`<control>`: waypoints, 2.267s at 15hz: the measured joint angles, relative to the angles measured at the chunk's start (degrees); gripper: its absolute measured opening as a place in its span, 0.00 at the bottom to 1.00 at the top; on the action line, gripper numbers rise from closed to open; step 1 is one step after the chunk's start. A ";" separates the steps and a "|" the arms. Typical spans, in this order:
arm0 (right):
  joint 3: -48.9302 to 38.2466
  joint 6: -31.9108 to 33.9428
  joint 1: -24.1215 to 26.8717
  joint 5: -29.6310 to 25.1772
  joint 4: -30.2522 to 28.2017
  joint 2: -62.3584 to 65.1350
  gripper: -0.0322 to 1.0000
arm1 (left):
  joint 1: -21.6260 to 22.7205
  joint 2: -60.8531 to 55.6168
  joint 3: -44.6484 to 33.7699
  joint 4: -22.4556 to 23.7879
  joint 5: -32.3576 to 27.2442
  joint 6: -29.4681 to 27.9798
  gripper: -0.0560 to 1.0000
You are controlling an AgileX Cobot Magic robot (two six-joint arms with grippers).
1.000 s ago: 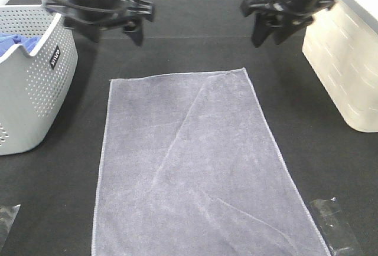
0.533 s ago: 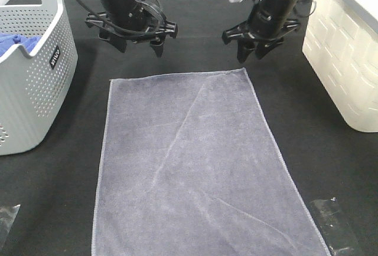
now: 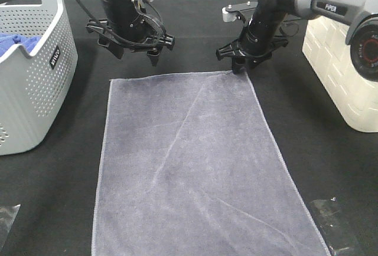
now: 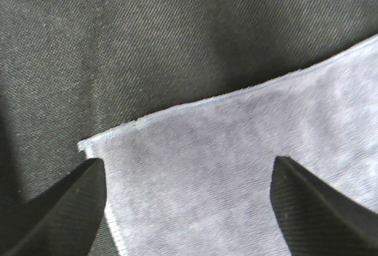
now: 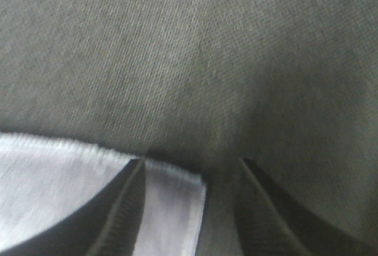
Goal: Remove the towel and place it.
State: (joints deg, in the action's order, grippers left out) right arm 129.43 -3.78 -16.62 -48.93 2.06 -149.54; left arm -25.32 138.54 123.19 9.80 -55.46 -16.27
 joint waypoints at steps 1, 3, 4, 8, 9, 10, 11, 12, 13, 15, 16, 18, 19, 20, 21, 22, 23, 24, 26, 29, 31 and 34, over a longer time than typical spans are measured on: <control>0.11 0.06 0.00 0.29 0.00 -0.86 0.43 | 0.00 0.00 0.11 0.17 -0.17 0.06 0.75; 0.11 0.06 0.00 0.29 -0.06 -0.86 0.42 | 0.00 0.00 0.11 0.29 -0.23 0.06 0.75; 0.11 0.06 0.00 0.29 0.11 -0.86 0.38 | 0.00 0.00 0.11 0.34 -0.29 0.17 0.75; 0.29 0.06 -0.11 -0.23 0.34 -0.86 0.03 | 0.00 0.00 0.11 0.34 -0.52 0.23 0.75; 0.80 0.06 -0.11 -0.86 -0.06 -0.86 0.03 | 0.00 0.00 0.11 0.34 -0.63 0.23 0.75; 1.66 0.00 -0.11 -2.29 -0.74 -0.86 0.03 | 0.00 0.00 0.11 0.34 -1.09 0.23 0.75; 2.75 0.00 -0.11 -3.55 -1.49 -0.86 0.03 | 0.00 0.00 0.11 0.40 -1.26 0.23 0.75; 3.95 0.00 -0.11 -4.93 -2.86 -0.52 0.03 | 0.00 0.00 0.11 0.57 -1.38 0.23 0.75; 5.44 0.06 -0.11 -6.70 -4.70 -0.06 0.03 | 0.00 0.00 0.11 0.97 -1.38 0.23 0.75; 8.31 0.06 0.17 -9.85 -8.25 1.38 0.03 | 0.34 0.00 0.11 2.46 -1.32 -0.29 0.75; 8.59 0.11 0.57 -10.26 -8.25 1.55 0.03 | 0.74 0.00 0.11 2.46 -0.97 -1.09 0.75; 8.59 0.11 1.38 -10.89 -8.19 1.60 0.03 | 2.81 0.00 0.11 0.80 1.55 -2.69 0.70; 8.59 0.11 1.66 -10.94 -8.19 1.60 0.03 | 4.18 0.11 0.11 -1.55 2.75 -2.81 0.67; 8.59 0.11 1.78 -10.94 -8.19 1.60 0.03 | 5.27 0.69 0.29 -3.90 3.67 -2.75 0.64; 8.59 0.11 1.89 -10.94 -8.19 1.60 0.03 | 5.96 1.49 0.40 -6.36 4.47 -2.06 0.63; 8.59 0.11 1.89 -10.89 -8.14 1.60 0.03 | 6.25 2.81 0.52 -8.71 4.70 -0.92 0.63; 8.59 0.11 1.89 -10.89 -8.14 1.60 0.03 | 6.25 2.81 0.52 -8.71 4.70 -0.92 0.63; 8.59 0.11 1.89 -10.83 -8.14 1.60 0.03 | 6.25 4.70 0.74 -10.26 4.81 -0.23 0.62; 8.59 0.11 1.89 -10.77 -8.08 1.60 0.03 | 6.25 6.53 0.86 -11.23 5.04 -0.23 0.62; 8.59 0.11 1.89 -10.49 -8.02 1.60 0.03 | 6.25 9.68 3.55 -12.26 5.50 -0.29 0.60; 8.59 0.11 1.89 -10.31 -8.02 1.60 0.03 | 6.25 11.29 5.39 -12.78 5.10 -0.40 0.57; 8.59 0.11 1.89 -10.31 -7.96 1.60 0.03 | 6.25 13.01 8.42 -12.43 4.41 -0.40 0.42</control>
State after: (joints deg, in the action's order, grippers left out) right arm 138.03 -3.67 -14.73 -59.24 -5.90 -147.94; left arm -19.08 151.55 131.61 -2.64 -51.05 -16.67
